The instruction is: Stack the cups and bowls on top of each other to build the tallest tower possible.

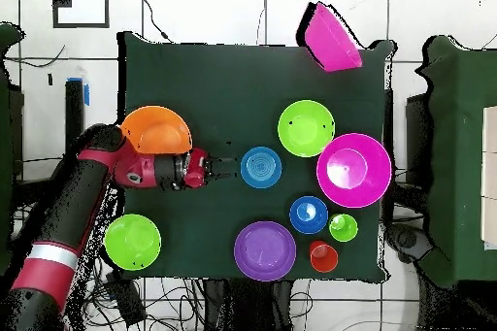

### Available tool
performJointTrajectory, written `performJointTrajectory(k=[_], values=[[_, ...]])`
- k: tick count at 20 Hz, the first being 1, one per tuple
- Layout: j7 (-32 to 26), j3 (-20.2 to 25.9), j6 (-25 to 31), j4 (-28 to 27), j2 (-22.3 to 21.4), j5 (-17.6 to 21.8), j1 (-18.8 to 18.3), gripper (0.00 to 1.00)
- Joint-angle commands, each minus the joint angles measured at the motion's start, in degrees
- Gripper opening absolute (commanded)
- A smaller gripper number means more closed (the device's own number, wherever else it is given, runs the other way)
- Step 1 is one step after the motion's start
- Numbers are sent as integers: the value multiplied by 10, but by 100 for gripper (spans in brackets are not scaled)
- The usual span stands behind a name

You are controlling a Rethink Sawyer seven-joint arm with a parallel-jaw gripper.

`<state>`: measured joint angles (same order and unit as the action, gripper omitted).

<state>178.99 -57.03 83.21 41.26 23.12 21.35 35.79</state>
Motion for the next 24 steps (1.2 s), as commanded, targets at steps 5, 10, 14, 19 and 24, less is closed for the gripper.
performJointTrajectory(k=[5, 10, 14, 19, 24], values=[[138, 43, -60, 48, -2, -9, 13, 100], [178, -35, -199, 109, -39, 112, 27, 100], [352, -110, -386, 138, -54, 247, 28, 100], [638, -151, -570, 143, -58, 535, 29, 100], [314, -1, -813, 195, -330, 385, -45, 100]])
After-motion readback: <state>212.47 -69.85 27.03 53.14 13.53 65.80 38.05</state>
